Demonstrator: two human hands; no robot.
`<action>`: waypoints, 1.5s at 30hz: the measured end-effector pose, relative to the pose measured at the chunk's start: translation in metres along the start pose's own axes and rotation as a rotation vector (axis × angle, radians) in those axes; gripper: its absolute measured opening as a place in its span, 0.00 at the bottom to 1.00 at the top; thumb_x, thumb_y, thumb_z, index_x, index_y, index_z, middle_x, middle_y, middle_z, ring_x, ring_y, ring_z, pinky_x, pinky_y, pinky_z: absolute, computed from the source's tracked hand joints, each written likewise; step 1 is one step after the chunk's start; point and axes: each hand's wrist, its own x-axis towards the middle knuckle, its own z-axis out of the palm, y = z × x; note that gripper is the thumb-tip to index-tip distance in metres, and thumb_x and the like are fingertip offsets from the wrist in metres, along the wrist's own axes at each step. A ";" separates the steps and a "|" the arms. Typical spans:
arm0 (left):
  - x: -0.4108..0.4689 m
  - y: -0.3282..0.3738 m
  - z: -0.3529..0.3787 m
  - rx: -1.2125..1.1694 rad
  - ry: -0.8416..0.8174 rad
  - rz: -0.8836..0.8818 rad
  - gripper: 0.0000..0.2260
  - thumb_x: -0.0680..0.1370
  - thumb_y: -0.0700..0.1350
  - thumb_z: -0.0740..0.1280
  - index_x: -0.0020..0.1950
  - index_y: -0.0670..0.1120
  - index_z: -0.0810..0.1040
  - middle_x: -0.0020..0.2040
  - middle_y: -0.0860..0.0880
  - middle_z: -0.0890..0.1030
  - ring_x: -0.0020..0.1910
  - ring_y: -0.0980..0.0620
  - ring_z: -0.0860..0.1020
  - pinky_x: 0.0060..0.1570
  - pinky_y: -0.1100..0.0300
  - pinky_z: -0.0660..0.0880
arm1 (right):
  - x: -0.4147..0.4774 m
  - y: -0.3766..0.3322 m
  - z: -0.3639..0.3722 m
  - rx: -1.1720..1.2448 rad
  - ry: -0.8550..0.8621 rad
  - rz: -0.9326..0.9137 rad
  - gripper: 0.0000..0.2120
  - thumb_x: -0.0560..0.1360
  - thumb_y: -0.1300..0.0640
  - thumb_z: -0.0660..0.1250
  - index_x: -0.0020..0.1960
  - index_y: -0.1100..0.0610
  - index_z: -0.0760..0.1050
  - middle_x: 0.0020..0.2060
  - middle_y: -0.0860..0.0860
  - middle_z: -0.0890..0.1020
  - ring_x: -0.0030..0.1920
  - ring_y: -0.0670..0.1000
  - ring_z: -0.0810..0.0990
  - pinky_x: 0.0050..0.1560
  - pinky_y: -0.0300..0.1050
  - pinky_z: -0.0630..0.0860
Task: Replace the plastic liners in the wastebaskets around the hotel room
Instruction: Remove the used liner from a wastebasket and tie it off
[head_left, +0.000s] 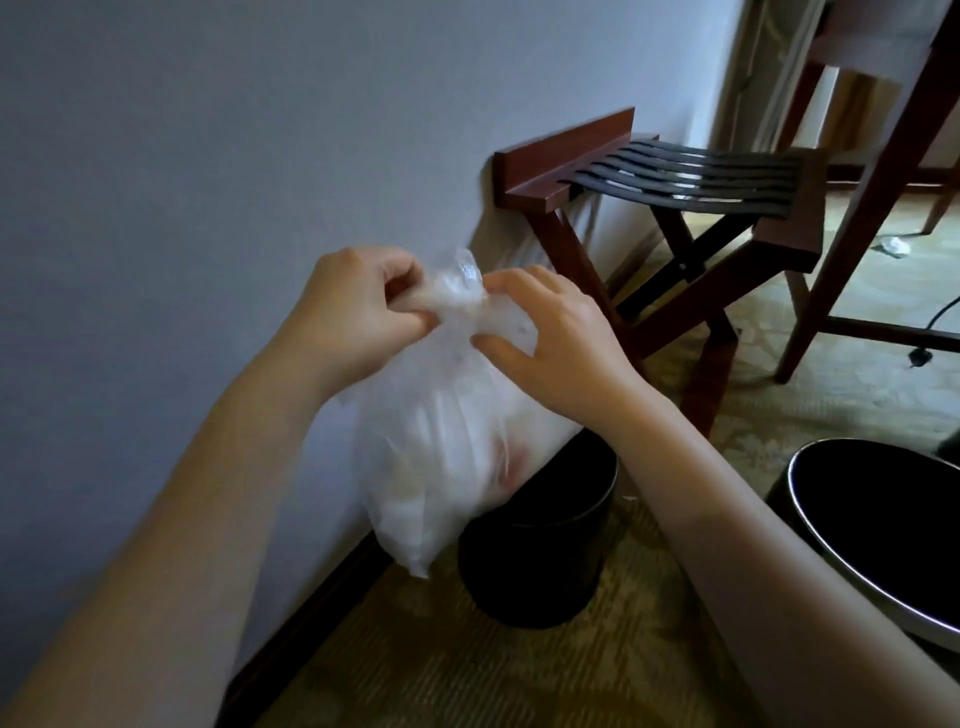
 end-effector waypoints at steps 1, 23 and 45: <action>-0.005 -0.003 -0.008 0.015 -0.014 -0.007 0.05 0.71 0.40 0.72 0.39 0.42 0.78 0.29 0.51 0.72 0.28 0.56 0.67 0.27 0.68 0.62 | 0.001 -0.005 0.002 0.066 0.002 0.004 0.17 0.75 0.49 0.71 0.61 0.52 0.76 0.55 0.47 0.79 0.57 0.51 0.77 0.58 0.51 0.73; -0.144 -0.161 0.066 0.542 -1.041 -0.499 0.11 0.70 0.45 0.74 0.48 0.44 0.77 0.43 0.47 0.78 0.43 0.47 0.77 0.39 0.59 0.72 | -0.110 -0.024 0.193 -0.061 -0.940 0.001 0.16 0.78 0.49 0.63 0.63 0.55 0.72 0.54 0.53 0.79 0.54 0.57 0.79 0.47 0.48 0.75; 0.015 -0.089 0.021 0.338 -0.744 -0.477 0.18 0.76 0.54 0.68 0.59 0.42 0.77 0.58 0.43 0.78 0.57 0.43 0.76 0.57 0.53 0.74 | 0.064 -0.002 0.036 0.131 -0.629 0.338 0.14 0.77 0.50 0.67 0.60 0.54 0.76 0.50 0.48 0.80 0.53 0.50 0.78 0.54 0.46 0.75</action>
